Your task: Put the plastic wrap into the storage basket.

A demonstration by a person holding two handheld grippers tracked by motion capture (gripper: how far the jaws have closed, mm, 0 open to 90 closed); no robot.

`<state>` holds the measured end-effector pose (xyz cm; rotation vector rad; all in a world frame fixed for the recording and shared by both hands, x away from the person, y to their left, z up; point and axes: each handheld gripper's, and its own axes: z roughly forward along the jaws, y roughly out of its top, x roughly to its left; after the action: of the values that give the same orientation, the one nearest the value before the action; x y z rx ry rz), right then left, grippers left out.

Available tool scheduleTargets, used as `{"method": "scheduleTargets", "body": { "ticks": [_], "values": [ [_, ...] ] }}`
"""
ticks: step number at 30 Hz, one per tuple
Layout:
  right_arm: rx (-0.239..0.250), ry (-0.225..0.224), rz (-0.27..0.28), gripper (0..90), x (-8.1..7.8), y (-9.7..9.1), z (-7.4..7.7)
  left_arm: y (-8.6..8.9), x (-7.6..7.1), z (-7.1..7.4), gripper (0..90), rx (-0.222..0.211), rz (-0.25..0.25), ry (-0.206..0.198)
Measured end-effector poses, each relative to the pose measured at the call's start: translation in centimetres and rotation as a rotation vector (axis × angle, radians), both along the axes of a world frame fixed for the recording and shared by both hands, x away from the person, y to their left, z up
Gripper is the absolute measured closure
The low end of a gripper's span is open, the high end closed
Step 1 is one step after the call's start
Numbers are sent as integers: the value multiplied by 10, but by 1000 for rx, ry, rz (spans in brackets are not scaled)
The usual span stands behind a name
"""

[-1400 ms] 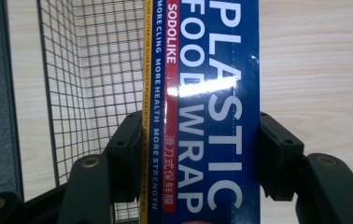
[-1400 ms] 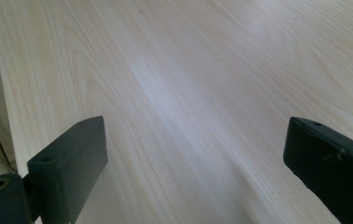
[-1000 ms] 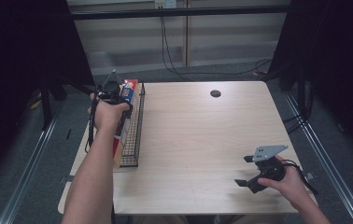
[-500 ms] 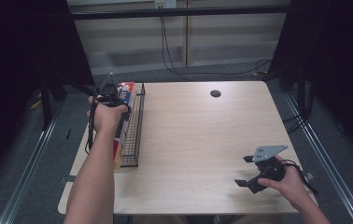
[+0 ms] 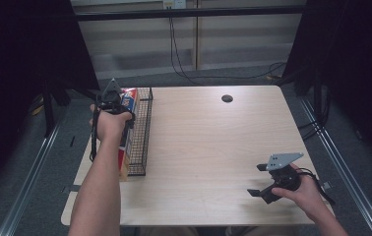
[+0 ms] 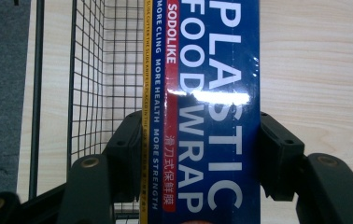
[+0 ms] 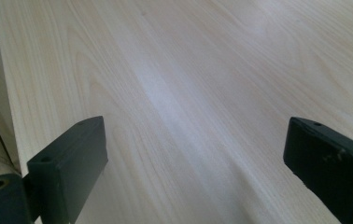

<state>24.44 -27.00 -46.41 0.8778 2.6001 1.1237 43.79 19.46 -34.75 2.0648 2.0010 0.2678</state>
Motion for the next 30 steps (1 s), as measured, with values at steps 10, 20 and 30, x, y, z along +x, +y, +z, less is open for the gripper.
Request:
{"method": "scheduleTargets", "body": {
  "ticks": [10,20,30],
  "values": [
    [-1,0,1,58,0,0,0,2,0,-4,427,-7,22,3],
    [2,-2,1,58,0,0,0,3,0,-8,427,1,20,6],
    [7,-1,2,58,0,0,0,3,1,-16,426,-7,26,19]
  ]
}}
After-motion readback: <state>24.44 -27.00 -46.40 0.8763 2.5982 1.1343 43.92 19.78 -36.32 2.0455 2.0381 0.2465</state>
